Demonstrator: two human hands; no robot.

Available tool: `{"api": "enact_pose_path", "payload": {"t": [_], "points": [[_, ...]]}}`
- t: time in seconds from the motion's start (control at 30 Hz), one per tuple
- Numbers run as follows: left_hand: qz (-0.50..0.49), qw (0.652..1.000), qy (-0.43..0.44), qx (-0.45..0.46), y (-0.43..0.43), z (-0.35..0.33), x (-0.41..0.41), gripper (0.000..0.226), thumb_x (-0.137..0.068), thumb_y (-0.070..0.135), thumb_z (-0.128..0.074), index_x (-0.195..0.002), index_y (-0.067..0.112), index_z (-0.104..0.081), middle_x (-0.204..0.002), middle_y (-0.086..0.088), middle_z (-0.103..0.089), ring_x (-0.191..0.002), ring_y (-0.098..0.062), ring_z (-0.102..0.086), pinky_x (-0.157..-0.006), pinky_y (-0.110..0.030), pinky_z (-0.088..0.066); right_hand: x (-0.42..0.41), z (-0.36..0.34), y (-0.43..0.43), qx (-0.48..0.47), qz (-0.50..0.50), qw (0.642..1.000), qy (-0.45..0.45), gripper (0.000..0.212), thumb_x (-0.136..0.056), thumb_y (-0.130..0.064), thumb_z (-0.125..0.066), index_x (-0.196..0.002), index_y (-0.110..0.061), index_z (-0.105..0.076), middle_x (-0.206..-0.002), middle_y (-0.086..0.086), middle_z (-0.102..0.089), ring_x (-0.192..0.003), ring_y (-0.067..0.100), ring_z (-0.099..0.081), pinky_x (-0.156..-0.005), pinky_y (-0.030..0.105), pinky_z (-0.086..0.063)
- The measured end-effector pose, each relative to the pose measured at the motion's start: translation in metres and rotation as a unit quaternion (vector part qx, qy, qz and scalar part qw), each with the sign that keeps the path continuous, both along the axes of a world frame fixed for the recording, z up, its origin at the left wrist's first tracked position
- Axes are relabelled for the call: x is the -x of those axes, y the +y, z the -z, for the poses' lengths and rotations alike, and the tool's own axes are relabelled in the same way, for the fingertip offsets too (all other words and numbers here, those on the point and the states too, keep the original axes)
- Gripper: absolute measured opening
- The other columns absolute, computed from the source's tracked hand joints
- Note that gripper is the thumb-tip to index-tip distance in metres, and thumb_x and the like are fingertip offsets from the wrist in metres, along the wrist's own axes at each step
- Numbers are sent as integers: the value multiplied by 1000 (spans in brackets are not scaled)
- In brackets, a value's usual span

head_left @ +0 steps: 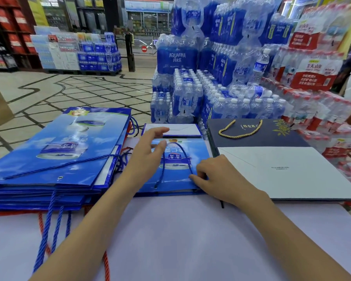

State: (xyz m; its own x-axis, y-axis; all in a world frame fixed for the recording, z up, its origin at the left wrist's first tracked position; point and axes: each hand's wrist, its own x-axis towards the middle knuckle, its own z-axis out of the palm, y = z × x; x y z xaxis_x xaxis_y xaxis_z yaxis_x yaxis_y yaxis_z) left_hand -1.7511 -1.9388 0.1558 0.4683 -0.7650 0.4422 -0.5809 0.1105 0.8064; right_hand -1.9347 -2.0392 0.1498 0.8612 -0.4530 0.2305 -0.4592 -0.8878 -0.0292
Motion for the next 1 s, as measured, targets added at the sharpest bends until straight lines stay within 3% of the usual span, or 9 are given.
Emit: {"api": "enact_pose_path", "payload": {"t": [0.13,0.23,0.33,0.5,0.57,0.63,0.73,0.9,1.0], "points": [[80,968,-228,-69,2,11,9,41,-93,34,-53,-131,20,-56,-146,0,-41,-135,-7,-32,-114,-23,-24,-2,7,0,52,35,998,-2,36,-96,-43,-50,-66,-23,-50,-71,-6,-53,-77,19,-47,-84,36,-27],[179,919,-302,-180,6,20,21,49,-93,45,-58,-137,25,-52,-150,3,-37,-136,-4,-28,-108,-6,-9,5,11,-7,72,67,994,-46,22,-88,-42,-59,-75,-25,-65,-83,-7,-62,-97,22,-55,-93,42,-25],[191,894,-308,-265,6,23,20,70,-85,61,-59,-146,36,-37,-157,14,-23,-143,-5,-17,-109,-14,-8,13,5,-12,6,116,993,-11,19,-94,-43,-52,-96,-31,-66,-102,-11,-62,-115,13,-46,-109,42,-18],[191,860,-386,-275,2,20,23,58,-93,58,-48,-145,36,-40,-158,9,-24,-145,-7,-20,-114,-22,-15,11,6,-17,-75,130,984,-100,22,-100,-26,-44,-104,-27,-66,-96,-7,-68,-101,16,-57,-101,36,-31],[160,845,-446,-246,1,20,26,55,-93,60,-36,-138,31,-51,-146,4,-47,-132,-16,-45,-103,-29,-36,13,5,-18,-152,148,959,-190,25,-101,-23,-42,-109,-24,-65,-94,-5,-70,-93,17,-61,-92,36,-42],[109,851,-485,-170,-1,20,29,62,-85,57,-20,-117,24,-62,-106,-3,-70,-92,-30,-65,-75,-35,-52,15,0,-17,-209,165,918,-293,26,-102,-21,-40,-110,-22,-64,-93,-4,-70,-88,14,-60,-80,29,-47],[38,876,-472,-88,-3,16,30,52,-87,40,-28,-118,19,-63,-66,-5,-67,-50,-34,-58,-45,-34,-48,20,-6,-18,-239,193,878,-367,27,-102,-18,-38,-107,-22,-64,-94,-7,-70,-86,4,-59,-69,13,-42],[-23,871,-485,-74,-7,17,34,46,-74,23,-48,-116,18,-65,-73,3,-68,-40,-28,-51,-37,-25,-27,19,0,-20,-198,179,929,-258,18,-94,-23,-54,-90,-28,-70,-78,-11,-72,-81,9,-64,-86,36,-49],[-22,882,-460,-101,-4,22,35,41,-75,30,-44,-109,22,-65,-85,4,-67,-55,-29,-59,-42,-29,-38,16,0,-17,-139,147,959,-199,20,-92,-17,-57,-90,-30,-73,-76,-15,-67,-84,11,-59,-96,42,-41]]}}
